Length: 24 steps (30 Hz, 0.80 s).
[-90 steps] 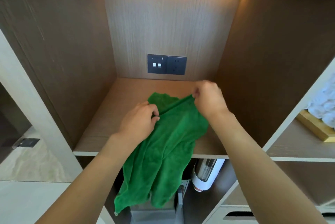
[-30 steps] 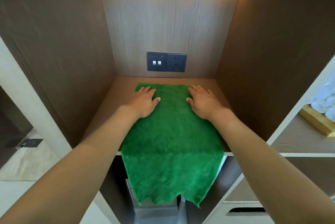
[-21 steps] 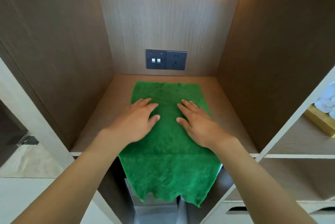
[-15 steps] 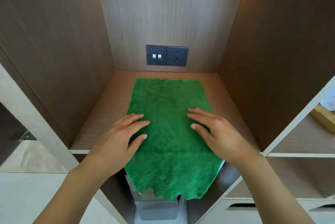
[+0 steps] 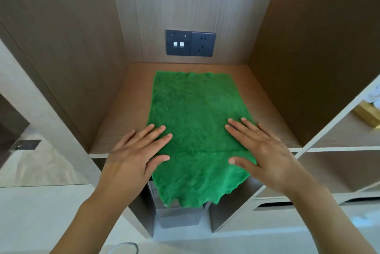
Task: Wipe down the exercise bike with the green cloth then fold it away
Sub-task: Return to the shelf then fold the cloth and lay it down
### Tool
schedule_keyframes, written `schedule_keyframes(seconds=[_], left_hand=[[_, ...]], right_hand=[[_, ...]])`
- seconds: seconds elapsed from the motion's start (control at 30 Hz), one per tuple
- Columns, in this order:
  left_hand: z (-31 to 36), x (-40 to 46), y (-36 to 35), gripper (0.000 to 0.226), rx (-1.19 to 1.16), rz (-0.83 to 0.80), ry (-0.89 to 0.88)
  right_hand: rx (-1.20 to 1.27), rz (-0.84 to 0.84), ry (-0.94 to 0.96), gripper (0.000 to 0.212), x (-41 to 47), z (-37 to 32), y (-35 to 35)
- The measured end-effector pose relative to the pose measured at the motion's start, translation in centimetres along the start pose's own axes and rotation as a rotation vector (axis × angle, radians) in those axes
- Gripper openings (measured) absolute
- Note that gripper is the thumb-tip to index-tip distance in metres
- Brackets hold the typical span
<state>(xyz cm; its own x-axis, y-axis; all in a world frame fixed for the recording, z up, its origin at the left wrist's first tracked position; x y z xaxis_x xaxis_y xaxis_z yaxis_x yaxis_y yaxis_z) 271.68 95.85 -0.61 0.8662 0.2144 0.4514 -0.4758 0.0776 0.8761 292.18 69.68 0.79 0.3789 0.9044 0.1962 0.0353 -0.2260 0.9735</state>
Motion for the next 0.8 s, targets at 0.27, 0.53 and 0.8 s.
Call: schedule_keyframes(seconds=[0.27, 0.53, 0.8], left_hand=[[0.4, -0.6, -0.4, 0.044, 0.032, 0.124, -0.080], [0.5, -2.1, 2.0, 0.039, -0.110, 0.153, -0.065], [6.8, -7.9, 5.4, 0.031, -0.057, 0.331, 0.165]], right_hand=[[-0.174, 0.075, 0.012, 0.063, -0.6, -0.6, -0.8], [-0.108, 0.413, 0.036, 0.044, -3.1, -2.1, 0.4], [0.019, 0.461, 0.054, 0.031, -8.9, -2.0, 2.4]])
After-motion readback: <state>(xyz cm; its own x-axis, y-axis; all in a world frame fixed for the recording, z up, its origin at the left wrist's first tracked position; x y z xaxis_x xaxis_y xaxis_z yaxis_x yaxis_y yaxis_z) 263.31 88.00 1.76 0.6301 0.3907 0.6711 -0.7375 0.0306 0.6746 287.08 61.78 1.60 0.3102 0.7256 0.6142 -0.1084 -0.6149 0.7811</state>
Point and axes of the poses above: each hand's wrist, its own x-axis towards the middle knuckle, its own y-axis out of the back of the hand, z = x × y, the point moved 3 cm from there along x, towards the middle knuckle, and after that the axes turned 3 degrees about y, right-handed, at the moved point
